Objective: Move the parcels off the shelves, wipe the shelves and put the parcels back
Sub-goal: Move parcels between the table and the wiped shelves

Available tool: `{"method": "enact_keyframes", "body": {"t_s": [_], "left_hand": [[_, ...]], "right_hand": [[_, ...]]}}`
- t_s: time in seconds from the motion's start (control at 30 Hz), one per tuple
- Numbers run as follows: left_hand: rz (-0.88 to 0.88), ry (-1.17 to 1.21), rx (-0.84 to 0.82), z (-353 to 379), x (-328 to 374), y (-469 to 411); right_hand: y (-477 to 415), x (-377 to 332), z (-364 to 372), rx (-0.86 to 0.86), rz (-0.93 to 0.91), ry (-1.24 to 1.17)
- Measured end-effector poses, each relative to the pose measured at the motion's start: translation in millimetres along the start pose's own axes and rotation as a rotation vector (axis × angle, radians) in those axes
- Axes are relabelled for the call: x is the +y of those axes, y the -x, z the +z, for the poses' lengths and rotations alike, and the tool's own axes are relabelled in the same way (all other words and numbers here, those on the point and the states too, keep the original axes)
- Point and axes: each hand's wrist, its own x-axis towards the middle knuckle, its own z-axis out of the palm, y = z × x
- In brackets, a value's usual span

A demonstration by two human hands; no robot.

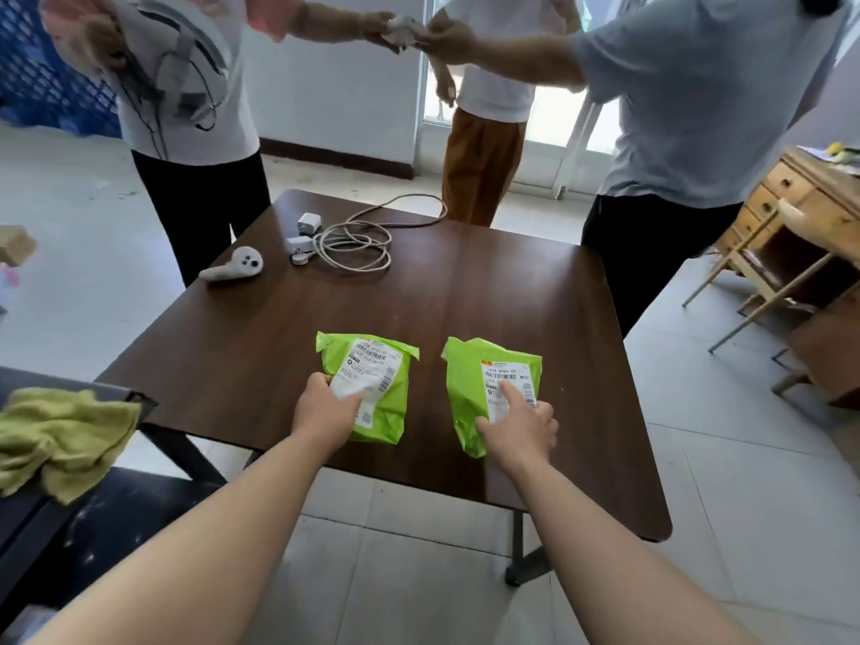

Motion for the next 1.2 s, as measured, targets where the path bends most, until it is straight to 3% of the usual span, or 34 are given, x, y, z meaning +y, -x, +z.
{"method": "enact_keyframes", "body": {"t_s": [0.3, 0.5, 1.03, 1.2], "left_hand": [[-0.039, -0.126, -0.097, 17, 0, -70], [-0.108, -0.128, -0.049, 37, -11, -101], [-0.302, -0.214, -0.021, 60, -26, -133], [-0.288, -0.238, -0.011, 55, -15, -128]], "right_hand": [[-53, -29, 32, -0.03, 0.077, 0.013], [-84, -37, 60, -0.081, 0.112, 0.047], [-134, -44, 99, -0.216, 0.102, 0.111], [-130, -56, 91, -0.176, -0.001, 0.101]]}}
